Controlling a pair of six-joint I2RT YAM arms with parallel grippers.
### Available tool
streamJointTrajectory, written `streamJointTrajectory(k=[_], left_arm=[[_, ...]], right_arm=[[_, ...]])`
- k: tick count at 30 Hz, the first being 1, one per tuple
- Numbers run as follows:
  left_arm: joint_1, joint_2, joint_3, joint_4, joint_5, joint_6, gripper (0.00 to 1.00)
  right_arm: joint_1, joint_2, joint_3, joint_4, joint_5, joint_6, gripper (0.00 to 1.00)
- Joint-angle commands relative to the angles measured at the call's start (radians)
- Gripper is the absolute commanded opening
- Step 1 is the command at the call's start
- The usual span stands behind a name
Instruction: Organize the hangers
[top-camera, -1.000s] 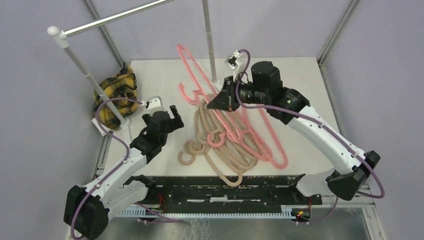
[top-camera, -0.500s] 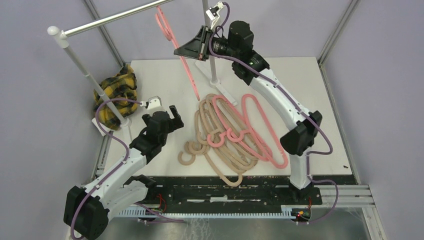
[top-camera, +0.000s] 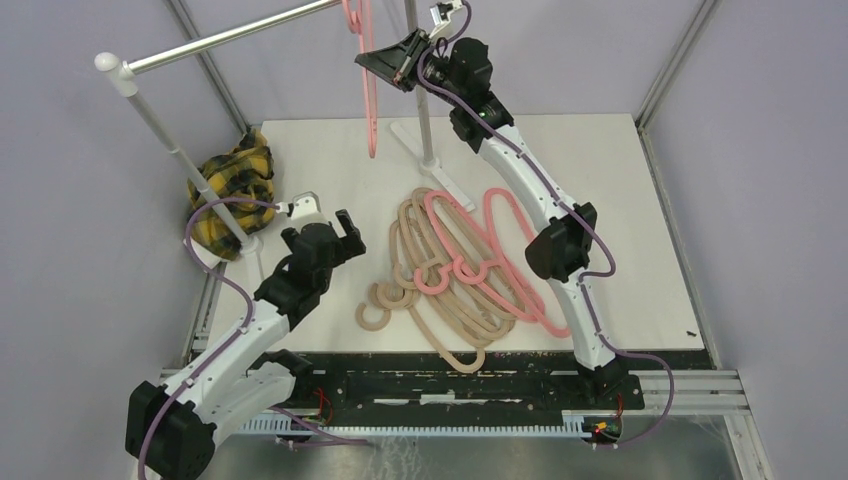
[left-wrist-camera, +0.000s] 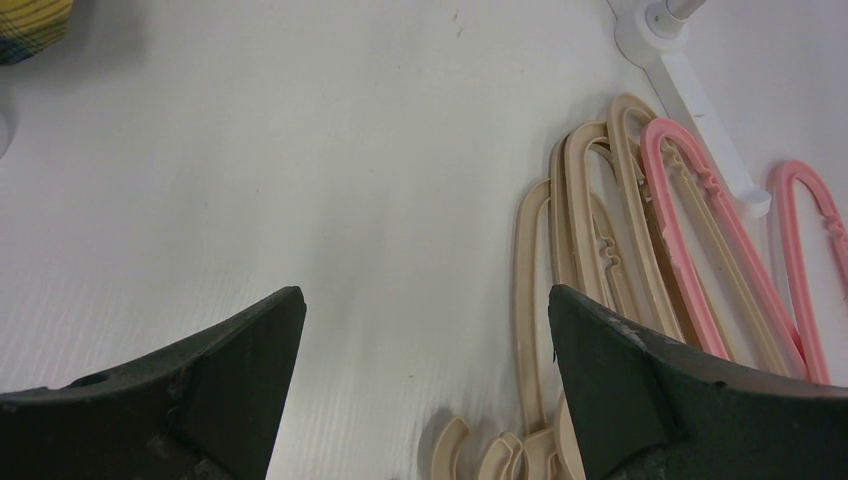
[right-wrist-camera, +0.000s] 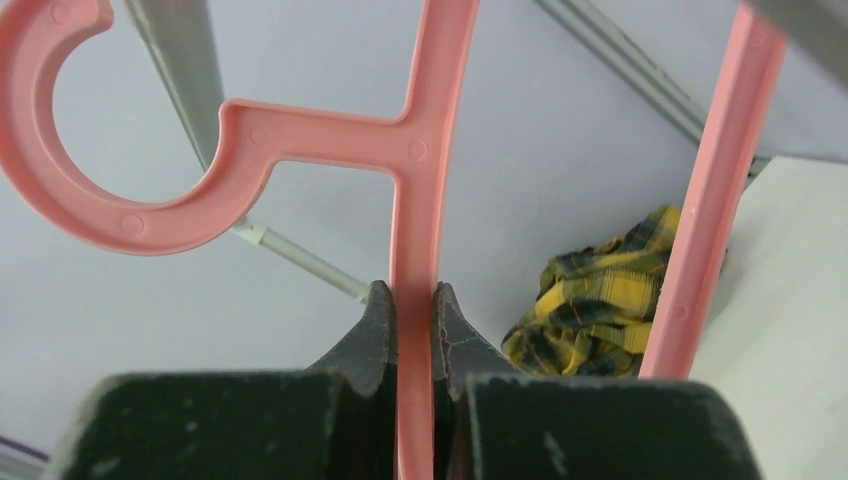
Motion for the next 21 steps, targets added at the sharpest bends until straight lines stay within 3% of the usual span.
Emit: streamJointTrajectory(k=[1,13,21], left_arm=[[-0.001,-0.035,0.027,0.016,-0.006,-0.021,0.98],[-0.002,-0.042,0.023,0.027,0.017,-0.024,0.97],[-0.003,-0.042,0.028,0.028,0.026,-0.018,0.97]], right_arm=[[0.002,-0.001,0.13,0.101,0.094,-0.001,0.01],[-0.009,0.083,0.189,-0.019,0.244,0.01,0.06],[-0.038,0.078,0.133,-0.039,0.252,0.081,0.02]])
